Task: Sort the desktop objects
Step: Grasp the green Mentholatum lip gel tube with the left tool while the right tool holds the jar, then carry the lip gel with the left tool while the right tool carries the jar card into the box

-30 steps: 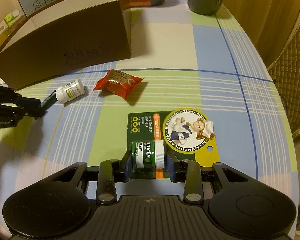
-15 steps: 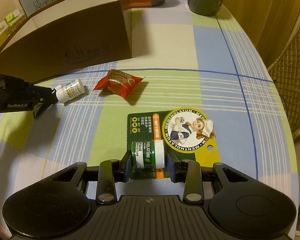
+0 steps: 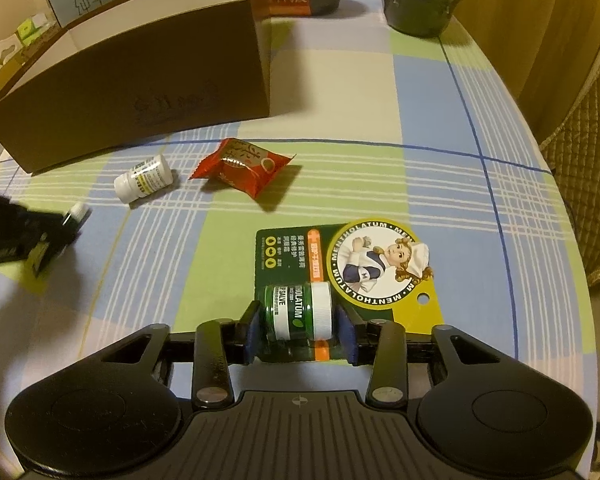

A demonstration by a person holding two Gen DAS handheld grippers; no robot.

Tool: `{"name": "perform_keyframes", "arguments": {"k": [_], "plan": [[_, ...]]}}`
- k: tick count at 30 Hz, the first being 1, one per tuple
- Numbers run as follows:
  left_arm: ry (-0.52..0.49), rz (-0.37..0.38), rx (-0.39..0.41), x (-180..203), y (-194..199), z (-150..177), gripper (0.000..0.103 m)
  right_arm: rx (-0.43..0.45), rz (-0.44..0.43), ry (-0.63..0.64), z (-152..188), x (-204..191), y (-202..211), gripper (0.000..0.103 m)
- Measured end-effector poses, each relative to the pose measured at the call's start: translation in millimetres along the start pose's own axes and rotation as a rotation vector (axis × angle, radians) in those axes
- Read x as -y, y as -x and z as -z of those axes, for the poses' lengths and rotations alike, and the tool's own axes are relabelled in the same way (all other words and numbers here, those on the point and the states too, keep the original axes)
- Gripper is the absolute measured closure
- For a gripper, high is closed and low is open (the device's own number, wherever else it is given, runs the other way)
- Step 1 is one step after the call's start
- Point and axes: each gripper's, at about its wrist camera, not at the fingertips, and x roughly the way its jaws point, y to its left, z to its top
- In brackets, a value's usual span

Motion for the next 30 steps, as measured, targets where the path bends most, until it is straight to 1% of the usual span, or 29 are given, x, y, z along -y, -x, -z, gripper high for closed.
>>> {"name": "perform_keyframes", "arguments": {"k": [5,7,9,12,16,21,30], "plan": [[0.042,-0.008,-0.015,4.9,14.8,21.5,0.09,0.007,0.016,0.032,-0.7,-0.9,-2.2,0.062],[0.057,-0.013,-0.024,5.8,18.9,26.8,0.09,0.009,0.016,0.06,0.3,-3.1,-1.7,0.071],[0.066,-0.017,-0.031,6.6,22.0,30.5,0.09,0.012,0.021,0.089,1.6,-6.8,0.0,0.071],[0.082,-0.021,-0.039,6.8,26.0,34.6,0.09,0.034,-0.002,0.102,2.3,-11.0,6.2,0.071],[0.108,-0.009,-0.027,7.4,34.1,38.2,0.09,0.064,-0.038,0.129,-2.9,-19.5,18.2,0.071],[0.121,0.001,0.017,8.2,52.4,30.7,0.09,0.103,-0.104,0.148,-13.6,-30.7,34.6,0.071],[0.161,0.018,0.153,-0.4,94.5,-2.9,0.09,0.171,-0.194,0.261,-43.3,-62.2,56.1,0.071]]}}
